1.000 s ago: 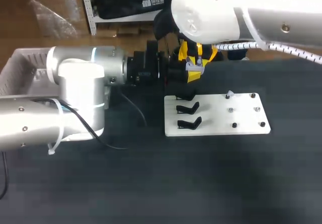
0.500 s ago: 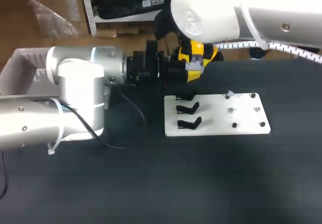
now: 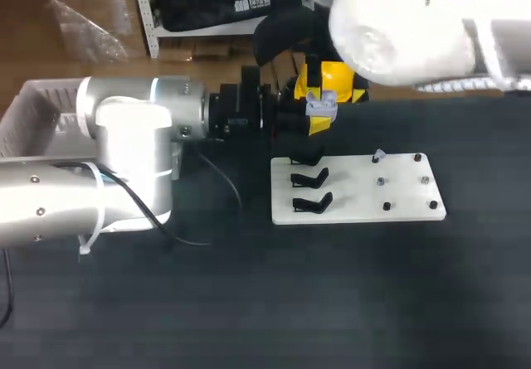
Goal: Pick up each earbud case from the left stands, insert the matching earbuds, close the lid, and place the case in the box.
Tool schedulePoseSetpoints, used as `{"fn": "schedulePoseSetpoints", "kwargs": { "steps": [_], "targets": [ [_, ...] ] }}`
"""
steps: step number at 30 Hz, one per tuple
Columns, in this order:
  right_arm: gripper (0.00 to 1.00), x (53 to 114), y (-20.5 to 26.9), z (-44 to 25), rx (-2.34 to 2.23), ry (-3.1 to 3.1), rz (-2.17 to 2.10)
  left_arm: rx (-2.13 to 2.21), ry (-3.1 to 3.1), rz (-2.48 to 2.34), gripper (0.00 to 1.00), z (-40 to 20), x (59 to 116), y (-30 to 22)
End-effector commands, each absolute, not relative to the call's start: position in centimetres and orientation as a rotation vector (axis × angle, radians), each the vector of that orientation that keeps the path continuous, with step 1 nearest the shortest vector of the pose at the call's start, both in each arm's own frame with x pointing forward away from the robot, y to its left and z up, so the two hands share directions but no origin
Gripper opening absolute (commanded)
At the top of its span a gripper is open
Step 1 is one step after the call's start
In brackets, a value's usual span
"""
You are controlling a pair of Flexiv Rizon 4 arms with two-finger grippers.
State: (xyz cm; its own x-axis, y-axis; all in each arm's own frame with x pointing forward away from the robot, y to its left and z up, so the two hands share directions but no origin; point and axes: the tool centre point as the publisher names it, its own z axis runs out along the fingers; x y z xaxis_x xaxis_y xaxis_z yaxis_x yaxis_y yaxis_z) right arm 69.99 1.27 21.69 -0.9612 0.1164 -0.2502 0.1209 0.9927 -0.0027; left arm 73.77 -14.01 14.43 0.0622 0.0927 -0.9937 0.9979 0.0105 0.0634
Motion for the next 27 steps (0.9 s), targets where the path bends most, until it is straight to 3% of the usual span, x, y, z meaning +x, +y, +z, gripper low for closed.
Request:
{"fn": "schedulePoseSetpoints", "kwargs": {
  "steps": [1,7,11,14,16,18,19,23,27],
  "targets": [
    [0.68,66.7,-3.1,20.8,0.038,2.684,0.237,1.289,1.231,-1.101,0.0,14.3,73.5,-14.0],
    [0.67,66.0,-5.5,19.0,0.031,2.665,0.233,1.289,1.231,-1.101,0.0,14.3,73.5,-14.0],
    [0.73,65.9,-6.7,17.3,0.061,2.649,0.241,1.289,1.231,-1.101,0.0,14.3,73.5,-14.0],
    [0.64,66.2,-7.2,15.9,0.065,2.647,0.26,1.289,1.231,-1.101,0.0,14.3,73.5,-14.0],
    [0.64,66.6,-7.5,14.8,0.079,2.649,0.292,1.289,1.231,-1.101,0.0,14.3,73.5,-14.0],
    [0.54,67.3,-7.7,13.6,0.086,2.657,0.306,1.289,1.231,-1.101,0.0,14.3,73.5,-14.0],
    [0.54,67.6,-7.8,13.0,0.102,2.657,0.306,1.289,1.231,-1.101,0.0,14.3,73.5,-14.0],
    [0.82,68.8,-8.2,10.6,0.105,2.666,0.328,1.289,1.231,-1.101,0.0,14.3,73.5,-14.0],
    [0.84,69.7,-8.4,9.0,0.117,2.676,0.3,1.289,1.231,-1.101,0.0,14.3,73.5,-14.0]
  ]
}}
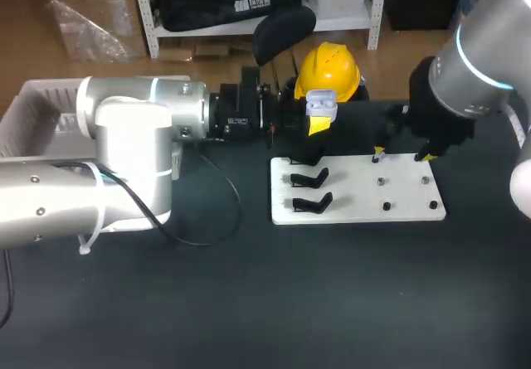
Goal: Pick up each earbud case from the left stands, insert the matching earbuds, close the lid, and place the case in the box.
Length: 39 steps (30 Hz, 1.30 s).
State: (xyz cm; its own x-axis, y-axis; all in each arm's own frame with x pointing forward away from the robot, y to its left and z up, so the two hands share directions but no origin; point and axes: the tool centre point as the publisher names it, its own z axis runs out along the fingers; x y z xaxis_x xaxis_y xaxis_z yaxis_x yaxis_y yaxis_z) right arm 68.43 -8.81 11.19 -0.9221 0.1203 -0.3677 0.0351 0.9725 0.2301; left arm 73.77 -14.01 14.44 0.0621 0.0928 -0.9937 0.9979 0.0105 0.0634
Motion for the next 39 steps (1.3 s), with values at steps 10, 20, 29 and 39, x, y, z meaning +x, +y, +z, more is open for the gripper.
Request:
{"fn": "schedulePoseSetpoints", "kwargs": {
  "steps": [10,20,29,39],
  "targets": [
    [1.0,70.8,-8.1,7.1,0.087,2.702,0.311,1.289,1.231,-1.101,0.0,14.3,73.5,-14.0],
    [1.0,70.8,-8.1,7.1,0.087,2.702,0.311,1.289,1.231,-1.101,0.0,14.3,73.5,-14.0],
    [1.0,74.2,-8.3,5.3,0.023,2.809,0.411,1.289,1.231,-1.101,0.0,14.3,73.5,-14.0],
    [0.93,76.1,-7.9,4.1,0.007,2.846,0.456,1.289,1.231,-1.101,0.0,14.3,73.5,-14.0]
  ]
}}
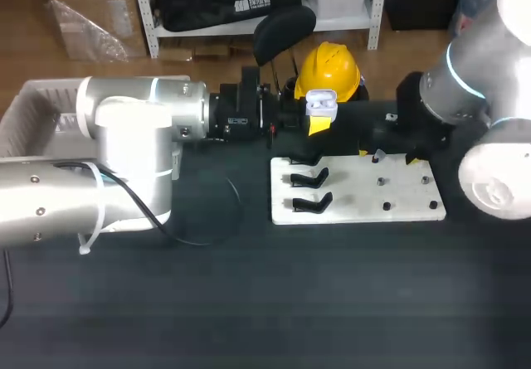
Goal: Pick up each earbud case from the left stands, insert the matching earbuds, close the lid, and place the case in the box.
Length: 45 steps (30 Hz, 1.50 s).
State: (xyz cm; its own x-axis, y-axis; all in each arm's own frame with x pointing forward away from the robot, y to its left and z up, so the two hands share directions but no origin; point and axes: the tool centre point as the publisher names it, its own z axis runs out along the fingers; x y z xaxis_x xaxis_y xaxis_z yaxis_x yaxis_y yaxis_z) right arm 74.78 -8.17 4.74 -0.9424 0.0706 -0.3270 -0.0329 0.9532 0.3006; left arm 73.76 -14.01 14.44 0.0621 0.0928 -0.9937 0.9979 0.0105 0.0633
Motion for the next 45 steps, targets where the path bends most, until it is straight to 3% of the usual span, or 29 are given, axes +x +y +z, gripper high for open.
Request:
{"fn": "schedulePoseSetpoints", "kwargs": {
  "steps": [1,4,13,20,23,38,42,45],
  "targets": [
    [0.93,76.2,-7.9,4.1,0.007,2.849,0.455,1.289,1.231,-1.101,0.0,14.3,73.5,-14.0],
    [0.93,76.4,-7.8,3.9,0.018,2.852,0.468,1.289,1.231,-1.101,0.0,14.3,73.5,-14.0],
    [0.65,76.8,-7.9,3.7,0.046,2.868,0.525,1.289,1.231,-1.101,0.0,14.3,73.5,-14.0],
    [0.57,76.8,-8.1,3.4,0.054,2.877,0.538,1.289,1.231,-1.101,0.0,14.3,73.5,-14.0],
    [0.49,76.7,-8.1,3.3,0.066,2.886,0.532,1.289,1.231,-1.101,0.0,14.3,73.5,-14.0],
    [0.44,77.0,-8.3,2.5,0.097,2.901,0.526,1.289,1.231,-1.101,0.0,14.3,73.5,-14.0],
    [0.33,77.1,-8.4,2.5,0.106,2.897,0.534,1.289,1.231,-1.101,0.0,14.3,73.5,-14.0],
    [0.32,77.1,-8.3,2.5,0.11,2.893,0.536,1.289,1.231,-1.101,0.0,14.3,73.5,-14.0]
  ]
}}
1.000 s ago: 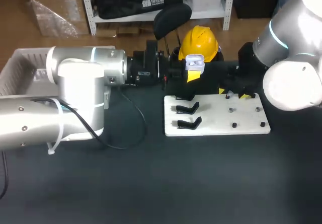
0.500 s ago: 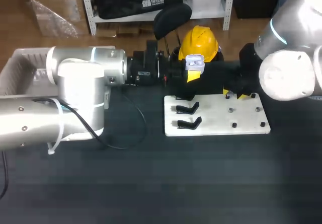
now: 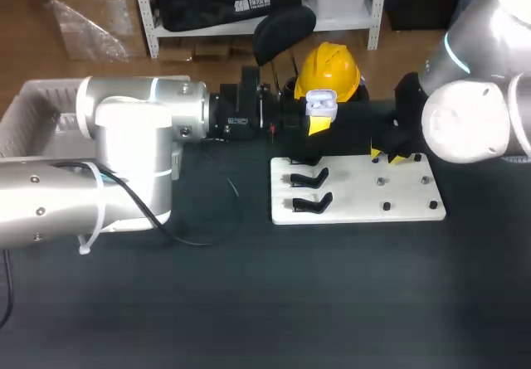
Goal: Pick up each earbud case from the left stands, insert the matching earbuds, close the lid, and place the case in the box.
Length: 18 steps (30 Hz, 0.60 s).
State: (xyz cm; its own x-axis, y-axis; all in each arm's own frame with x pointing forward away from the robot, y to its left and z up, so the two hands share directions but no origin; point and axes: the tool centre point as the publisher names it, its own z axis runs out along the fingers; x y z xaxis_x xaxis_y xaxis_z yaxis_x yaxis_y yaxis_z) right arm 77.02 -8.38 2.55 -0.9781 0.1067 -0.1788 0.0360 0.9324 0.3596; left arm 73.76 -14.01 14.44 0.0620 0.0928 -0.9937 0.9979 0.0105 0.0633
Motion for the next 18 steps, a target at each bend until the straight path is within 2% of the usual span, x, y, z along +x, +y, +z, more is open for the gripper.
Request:
{"fn": "schedulePoseSetpoints", "kwargs": {
  "steps": [1,3,14,18],
  "targets": [
    [0.31,77.11,-8.28,2.58,0.11,2.891,0.535,1.289,1.231,-1.101,0.0,14.33,73.55,-13.98],
    [0.28,77.07,-8.21,2.64,0.11,2.889,0.533,1.289,1.231,-1.101,0.0,14.33,73.55,-13.98],
    [0.28,77.18,-8.12,2.26,0.11,2.893,0.532,1.289,1.231,-1.101,0.0,14.33,73.55,-13.98],
    [0.21,77.23,-8.13,2.2,0.112,2.895,0.53,1.289,1.231,-1.101,0.0,14.33,73.55,-13.98]
  ]
}}
